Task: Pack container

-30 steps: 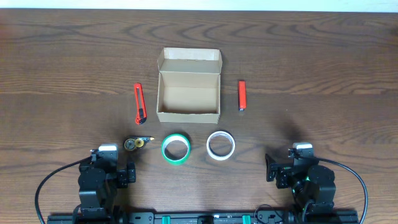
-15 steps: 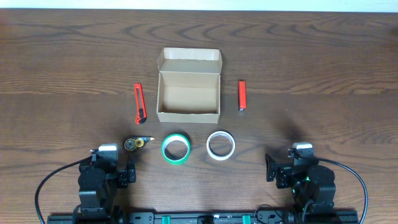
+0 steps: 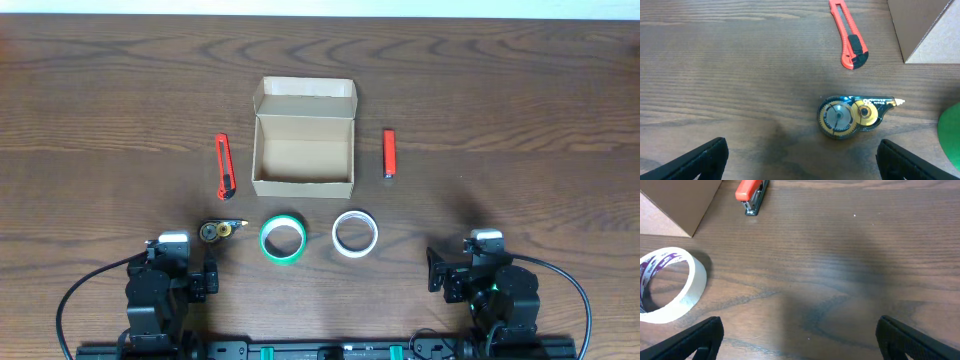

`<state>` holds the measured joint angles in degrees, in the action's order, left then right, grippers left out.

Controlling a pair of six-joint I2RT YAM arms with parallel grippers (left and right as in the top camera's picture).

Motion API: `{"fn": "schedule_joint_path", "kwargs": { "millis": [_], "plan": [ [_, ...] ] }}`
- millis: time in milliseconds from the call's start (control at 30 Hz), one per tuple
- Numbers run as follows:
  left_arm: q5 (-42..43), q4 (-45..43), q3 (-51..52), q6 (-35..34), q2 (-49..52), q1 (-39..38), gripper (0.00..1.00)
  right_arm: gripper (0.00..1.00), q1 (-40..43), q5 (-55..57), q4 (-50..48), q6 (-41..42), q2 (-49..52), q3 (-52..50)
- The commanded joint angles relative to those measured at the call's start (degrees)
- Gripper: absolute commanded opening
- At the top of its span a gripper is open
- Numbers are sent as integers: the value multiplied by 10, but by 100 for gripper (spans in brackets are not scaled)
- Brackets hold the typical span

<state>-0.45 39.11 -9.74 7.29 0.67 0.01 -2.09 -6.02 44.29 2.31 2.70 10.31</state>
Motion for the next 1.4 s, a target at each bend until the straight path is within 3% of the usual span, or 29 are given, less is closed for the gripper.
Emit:
{"fn": "schedule_joint_path", "kwargs": {
  "millis": [0,1067,1200,1367],
  "plan": [
    [-9,0,7,-9,-4,4,95,99,5,-4,0,-7,-5,-6],
    [-9,0,7,-9,-4,4,95,99,5,-4,-19,-4,-4,-2],
    [-9,0,7,-9,-4,4,95,99,5,-27,-42,-5,35,41],
    [-9,0,7,-9,-4,4,96,99,5,-28,-42,-9,171,153]
  ]
}}
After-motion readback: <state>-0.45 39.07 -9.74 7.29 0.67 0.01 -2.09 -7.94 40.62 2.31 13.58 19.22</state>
